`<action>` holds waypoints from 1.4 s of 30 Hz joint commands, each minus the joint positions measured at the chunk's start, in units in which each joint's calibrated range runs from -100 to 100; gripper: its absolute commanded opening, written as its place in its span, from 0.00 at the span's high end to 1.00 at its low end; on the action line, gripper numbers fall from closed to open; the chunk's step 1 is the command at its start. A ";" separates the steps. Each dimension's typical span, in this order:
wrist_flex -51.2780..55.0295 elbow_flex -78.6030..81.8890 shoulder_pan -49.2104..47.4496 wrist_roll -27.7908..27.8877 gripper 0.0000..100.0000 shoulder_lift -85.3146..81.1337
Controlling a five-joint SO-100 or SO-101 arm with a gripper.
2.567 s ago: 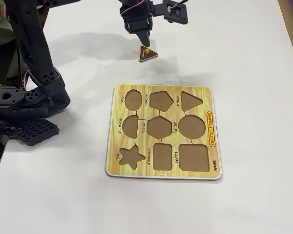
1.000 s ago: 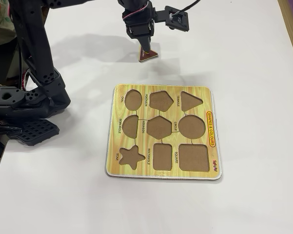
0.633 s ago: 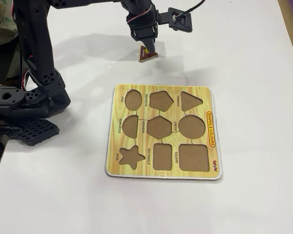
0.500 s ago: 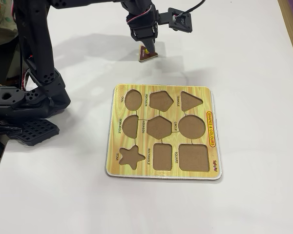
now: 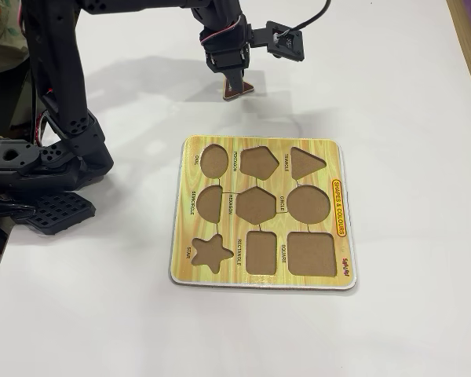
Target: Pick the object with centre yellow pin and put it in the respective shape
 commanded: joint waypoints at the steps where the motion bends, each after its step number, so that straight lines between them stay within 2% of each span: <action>1: -0.64 -0.72 -0.38 0.24 0.89 -1.13; 7: -0.30 -0.72 -0.38 0.24 0.90 -0.79; 12: -0.04 -0.72 -0.38 0.24 0.99 -0.71; 34: -0.04 1.53 -0.48 0.86 0.99 -1.13; 42: -0.73 1.53 -0.48 2.59 0.94 -0.79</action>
